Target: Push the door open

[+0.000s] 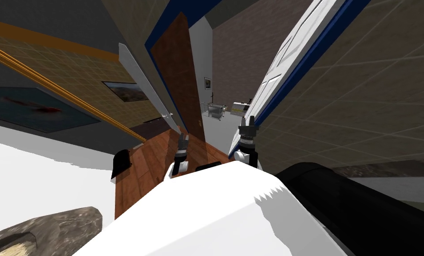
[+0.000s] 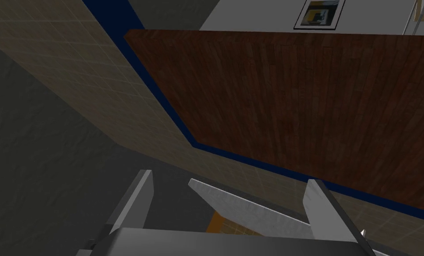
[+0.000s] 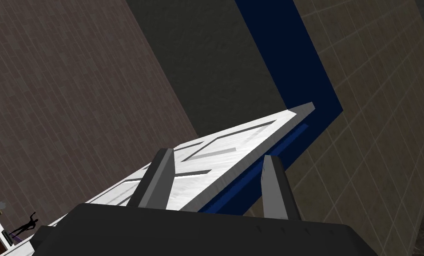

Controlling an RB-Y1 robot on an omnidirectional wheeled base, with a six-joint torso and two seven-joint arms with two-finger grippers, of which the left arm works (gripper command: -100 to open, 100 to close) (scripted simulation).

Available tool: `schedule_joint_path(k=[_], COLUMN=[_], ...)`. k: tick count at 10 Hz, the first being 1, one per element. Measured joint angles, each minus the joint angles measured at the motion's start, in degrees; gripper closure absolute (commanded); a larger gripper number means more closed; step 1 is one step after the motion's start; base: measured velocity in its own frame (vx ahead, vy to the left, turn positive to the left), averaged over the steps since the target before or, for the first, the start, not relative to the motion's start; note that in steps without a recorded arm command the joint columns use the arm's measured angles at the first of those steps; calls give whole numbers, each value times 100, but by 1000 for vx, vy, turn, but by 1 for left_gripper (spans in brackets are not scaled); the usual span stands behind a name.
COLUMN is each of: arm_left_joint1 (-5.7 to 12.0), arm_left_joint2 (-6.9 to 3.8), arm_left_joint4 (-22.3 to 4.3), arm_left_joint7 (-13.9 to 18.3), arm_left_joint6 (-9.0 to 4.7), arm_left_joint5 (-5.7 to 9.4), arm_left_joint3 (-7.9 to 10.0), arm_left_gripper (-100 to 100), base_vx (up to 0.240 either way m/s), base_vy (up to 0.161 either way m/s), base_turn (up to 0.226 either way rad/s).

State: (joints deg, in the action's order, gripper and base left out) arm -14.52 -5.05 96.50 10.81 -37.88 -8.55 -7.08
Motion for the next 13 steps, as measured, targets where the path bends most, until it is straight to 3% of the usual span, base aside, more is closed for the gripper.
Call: schedule_joint_path(k=[8,13], arm_left_joint1=[391,578], arm_left_joint2=[-58,-85], arm_left_joint4=[-991,-1458], arm_left_joint7=[80,137], arm_left_joint6=[-174,-219], arm_left_joint5=[-104,-167], arm_left_joint3=[-276,-446], arm_left_gripper=[-100,-100], base_vx=[97,76], base_vy=[57,43], base_turn=[-24,-20])
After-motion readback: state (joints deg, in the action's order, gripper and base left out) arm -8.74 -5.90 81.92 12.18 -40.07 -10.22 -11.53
